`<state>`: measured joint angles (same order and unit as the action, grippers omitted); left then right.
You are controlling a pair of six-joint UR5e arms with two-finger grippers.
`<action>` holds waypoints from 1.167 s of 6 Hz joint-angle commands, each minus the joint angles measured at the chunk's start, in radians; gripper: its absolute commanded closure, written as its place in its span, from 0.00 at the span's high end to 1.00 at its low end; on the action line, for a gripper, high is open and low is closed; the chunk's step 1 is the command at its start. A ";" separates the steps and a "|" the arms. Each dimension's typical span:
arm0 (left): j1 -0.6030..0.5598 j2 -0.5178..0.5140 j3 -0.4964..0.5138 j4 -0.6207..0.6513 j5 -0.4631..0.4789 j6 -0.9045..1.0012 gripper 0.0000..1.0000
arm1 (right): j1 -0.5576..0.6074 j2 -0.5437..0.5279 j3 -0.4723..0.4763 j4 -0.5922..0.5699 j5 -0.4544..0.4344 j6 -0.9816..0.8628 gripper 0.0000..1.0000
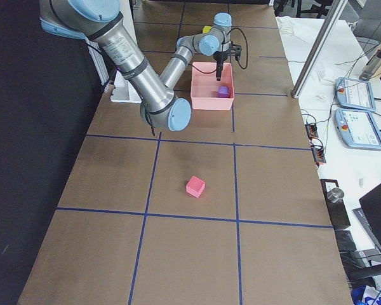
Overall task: Place blocks into pink bin with both arms
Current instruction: 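Release the purple cube and withdraw right gripper while left reaches for orange cube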
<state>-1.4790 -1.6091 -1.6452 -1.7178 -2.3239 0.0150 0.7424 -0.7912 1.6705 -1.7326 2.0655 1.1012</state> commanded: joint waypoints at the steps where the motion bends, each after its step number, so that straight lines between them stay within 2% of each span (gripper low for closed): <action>1: 0.133 -0.014 0.005 -0.177 0.008 -0.358 1.00 | 0.131 -0.098 0.011 -0.007 0.091 -0.267 1.00; 3: 0.260 -0.018 0.016 -0.282 0.012 -0.745 1.00 | 0.281 -0.216 0.009 -0.007 0.148 -0.610 1.00; 4: 0.329 -0.053 0.022 -0.295 0.029 -0.908 1.00 | 0.360 -0.276 0.005 -0.008 0.175 -0.790 1.00; 5: 0.424 -0.084 0.024 -0.298 0.131 -1.046 1.00 | 0.447 -0.352 0.005 -0.008 0.209 -0.984 1.00; 7: 0.473 -0.142 0.097 -0.299 0.172 -1.112 1.00 | 0.555 -0.455 -0.003 -0.008 0.225 -1.232 1.00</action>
<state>-1.0259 -1.7241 -1.5862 -2.0161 -2.1692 -1.0670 1.2465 -1.1967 1.6687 -1.7411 2.2836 -0.0123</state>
